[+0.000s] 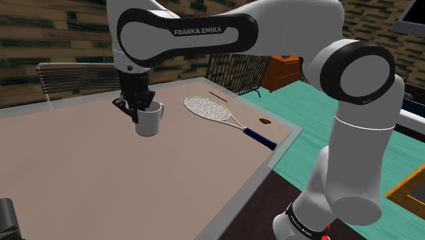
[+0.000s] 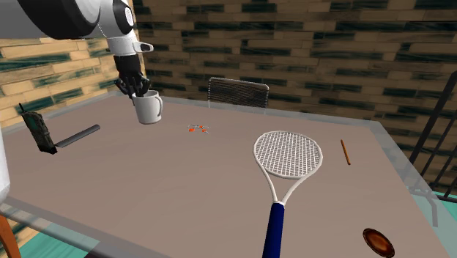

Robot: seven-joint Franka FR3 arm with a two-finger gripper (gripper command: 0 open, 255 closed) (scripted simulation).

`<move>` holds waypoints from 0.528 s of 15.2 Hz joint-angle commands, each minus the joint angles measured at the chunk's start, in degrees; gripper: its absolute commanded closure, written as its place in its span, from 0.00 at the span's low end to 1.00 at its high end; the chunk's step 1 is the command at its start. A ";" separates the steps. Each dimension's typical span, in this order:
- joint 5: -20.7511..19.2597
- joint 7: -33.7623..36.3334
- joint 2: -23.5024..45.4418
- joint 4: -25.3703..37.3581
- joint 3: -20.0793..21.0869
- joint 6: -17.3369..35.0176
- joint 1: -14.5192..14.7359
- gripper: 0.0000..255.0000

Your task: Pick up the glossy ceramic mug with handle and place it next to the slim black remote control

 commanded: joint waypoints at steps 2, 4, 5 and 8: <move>-0.63 3.69 1.78 1.32 1.03 0.27 2.54 1.00; -1.12 6.10 3.38 3.04 1.67 -0.03 4.35 1.00; -1.39 7.28 4.26 4.04 1.97 -0.22 5.28 1.00; -2.24 10.74 7.27 7.62 2.76 -1.06 8.17 1.00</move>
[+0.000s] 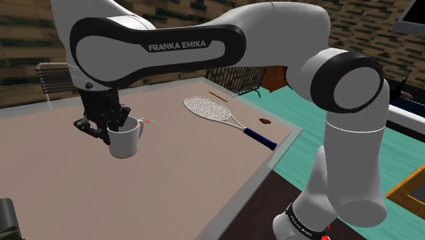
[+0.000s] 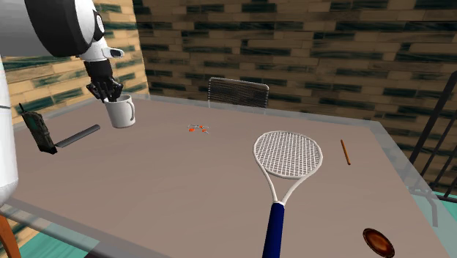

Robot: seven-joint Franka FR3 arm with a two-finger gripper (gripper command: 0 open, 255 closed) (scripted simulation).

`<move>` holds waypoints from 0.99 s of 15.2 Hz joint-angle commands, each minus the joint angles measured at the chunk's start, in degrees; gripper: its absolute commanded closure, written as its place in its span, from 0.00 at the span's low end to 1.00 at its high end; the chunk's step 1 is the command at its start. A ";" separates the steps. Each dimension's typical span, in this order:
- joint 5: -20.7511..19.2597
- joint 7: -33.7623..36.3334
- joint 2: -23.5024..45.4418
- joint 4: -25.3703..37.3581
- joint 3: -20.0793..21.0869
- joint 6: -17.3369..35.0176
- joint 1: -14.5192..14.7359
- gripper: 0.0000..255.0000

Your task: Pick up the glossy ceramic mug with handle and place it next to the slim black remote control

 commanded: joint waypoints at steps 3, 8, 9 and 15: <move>-1.22 4.46 4.48 5.64 0.83 -1.46 3.99 1.00; -2.88 9.34 12.10 16.34 1.35 -4.88 9.67 1.00; -3.23 10.19 13.97 19.16 1.39 -5.86 10.91 1.00; -3.49 10.96 15.01 16.85 1.30 -2.57 11.23 1.00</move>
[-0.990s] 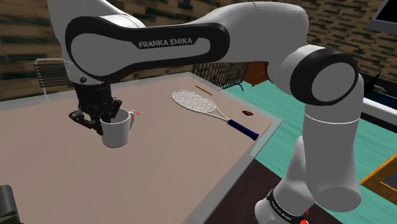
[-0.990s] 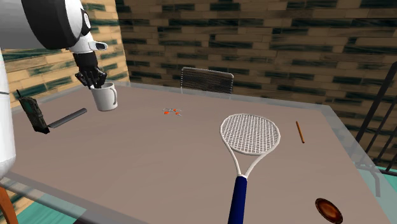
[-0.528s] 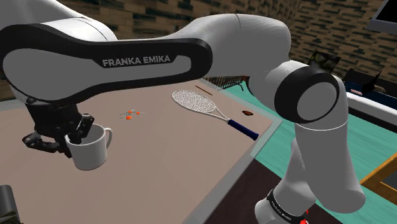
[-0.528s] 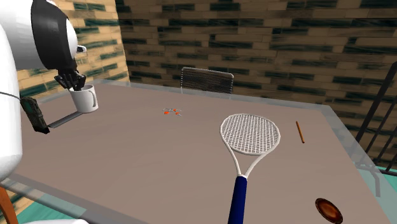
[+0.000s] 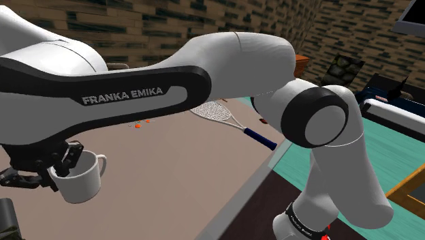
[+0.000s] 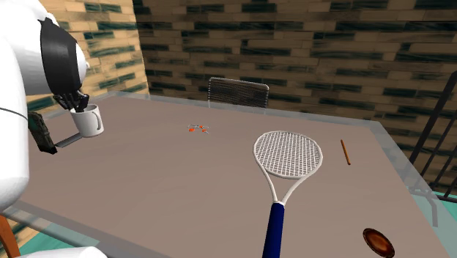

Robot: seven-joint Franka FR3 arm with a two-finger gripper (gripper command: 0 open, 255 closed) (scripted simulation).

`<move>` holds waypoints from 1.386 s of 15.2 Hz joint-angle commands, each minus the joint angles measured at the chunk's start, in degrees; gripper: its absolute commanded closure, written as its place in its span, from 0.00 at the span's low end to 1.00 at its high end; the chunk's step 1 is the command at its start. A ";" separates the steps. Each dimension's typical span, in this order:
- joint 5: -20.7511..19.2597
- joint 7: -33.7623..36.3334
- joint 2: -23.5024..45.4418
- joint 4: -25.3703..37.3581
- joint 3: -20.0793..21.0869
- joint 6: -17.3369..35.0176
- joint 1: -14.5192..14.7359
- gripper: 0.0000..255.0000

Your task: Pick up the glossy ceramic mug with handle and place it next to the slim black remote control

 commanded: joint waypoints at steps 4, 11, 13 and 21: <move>-0.15 0.34 0.14 -3.73 -0.08 3.86 -0.37 1.00; -0.42 0.66 0.89 -6.49 -0.23 7.32 -0.56 1.00; -0.42 0.66 0.89 -6.49 -0.23 7.32 -0.56 1.00; -0.42 0.66 0.90 -6.47 -0.23 7.32 -0.55 0.00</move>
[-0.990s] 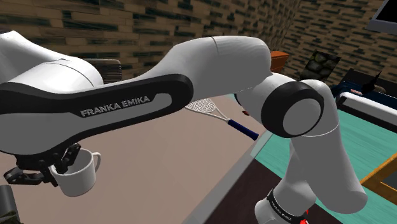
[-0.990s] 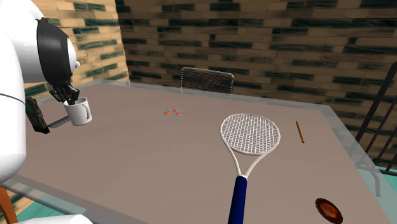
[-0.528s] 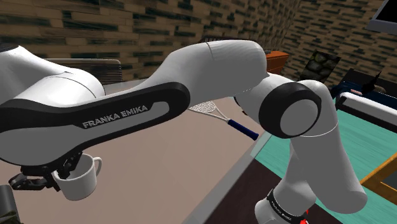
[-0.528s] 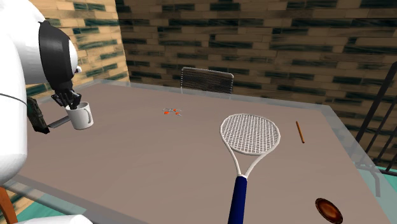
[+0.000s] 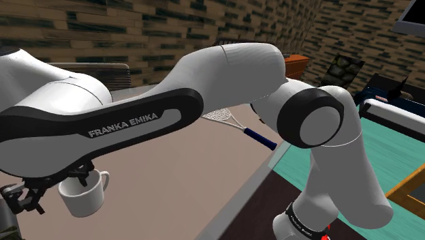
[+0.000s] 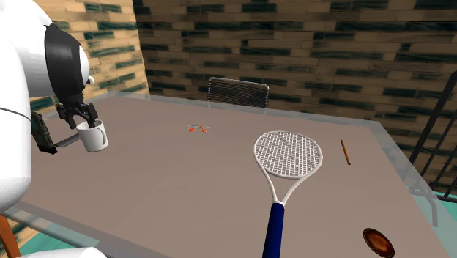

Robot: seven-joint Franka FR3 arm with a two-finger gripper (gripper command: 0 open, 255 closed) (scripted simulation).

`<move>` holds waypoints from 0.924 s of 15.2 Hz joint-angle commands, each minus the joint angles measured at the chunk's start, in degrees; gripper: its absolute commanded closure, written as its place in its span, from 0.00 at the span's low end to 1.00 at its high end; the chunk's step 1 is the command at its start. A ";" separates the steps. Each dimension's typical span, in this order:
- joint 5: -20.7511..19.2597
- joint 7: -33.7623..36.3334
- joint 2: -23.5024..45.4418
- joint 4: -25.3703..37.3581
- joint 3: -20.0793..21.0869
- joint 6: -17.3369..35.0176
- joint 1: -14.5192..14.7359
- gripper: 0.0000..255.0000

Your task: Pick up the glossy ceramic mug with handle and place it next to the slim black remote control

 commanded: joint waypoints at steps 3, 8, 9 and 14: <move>0.12 -0.14 -0.30 1.45 0.08 -1.72 0.13 0.00; 0.35 -0.52 -0.55 6.45 0.21 -6.90 0.68 0.00; 0.35 -0.52 -0.54 6.46 0.20 -6.91 0.68 0.00; 0.35 -0.52 -0.54 6.47 0.20 -6.91 0.68 0.00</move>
